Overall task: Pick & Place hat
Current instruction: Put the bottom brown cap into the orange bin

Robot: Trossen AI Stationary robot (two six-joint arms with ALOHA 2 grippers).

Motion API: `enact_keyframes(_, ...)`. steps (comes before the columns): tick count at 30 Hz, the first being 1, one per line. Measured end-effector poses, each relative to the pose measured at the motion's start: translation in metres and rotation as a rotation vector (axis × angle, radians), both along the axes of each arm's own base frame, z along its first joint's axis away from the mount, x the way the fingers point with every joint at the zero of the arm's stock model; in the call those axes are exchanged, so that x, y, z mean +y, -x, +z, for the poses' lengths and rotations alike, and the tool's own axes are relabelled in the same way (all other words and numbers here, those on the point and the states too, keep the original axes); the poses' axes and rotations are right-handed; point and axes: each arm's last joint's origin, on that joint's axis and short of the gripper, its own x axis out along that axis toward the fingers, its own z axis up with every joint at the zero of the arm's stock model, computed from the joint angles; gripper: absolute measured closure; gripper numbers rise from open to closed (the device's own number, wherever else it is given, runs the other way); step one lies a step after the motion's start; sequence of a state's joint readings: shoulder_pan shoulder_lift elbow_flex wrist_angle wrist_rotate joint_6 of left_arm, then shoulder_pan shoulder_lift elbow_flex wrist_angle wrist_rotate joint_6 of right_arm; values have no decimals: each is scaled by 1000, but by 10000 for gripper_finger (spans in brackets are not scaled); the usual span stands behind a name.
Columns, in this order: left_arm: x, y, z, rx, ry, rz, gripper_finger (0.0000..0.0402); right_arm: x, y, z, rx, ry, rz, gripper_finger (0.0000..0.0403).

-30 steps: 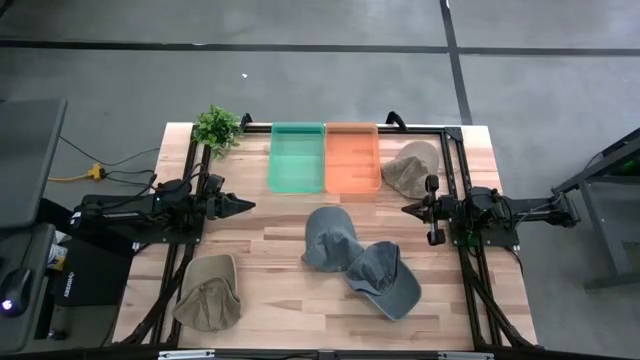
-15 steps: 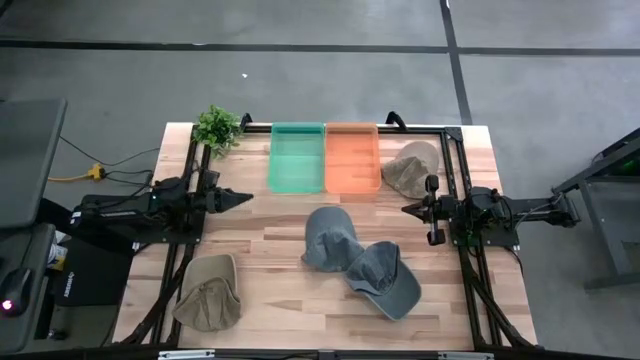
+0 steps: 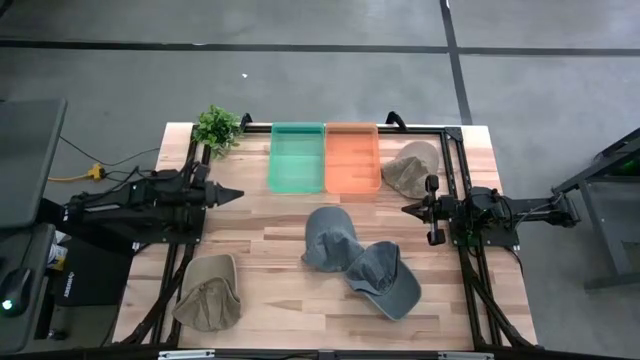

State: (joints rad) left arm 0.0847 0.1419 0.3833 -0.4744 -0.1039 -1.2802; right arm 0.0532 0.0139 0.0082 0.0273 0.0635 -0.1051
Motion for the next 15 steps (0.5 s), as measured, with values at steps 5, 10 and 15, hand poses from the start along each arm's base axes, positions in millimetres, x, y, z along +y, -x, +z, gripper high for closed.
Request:
enact_keyframes(5,1,-10,15,42,58,14,216,0,0,0,0,0,0,402)
enact_keyframes(10,2,-29,21,170,115,14,216,0,0,0,-1,0,0,402)
enact_keyframes(15,1,-49,24,362,248,-26,216,0,0,0,0,0,0,402)
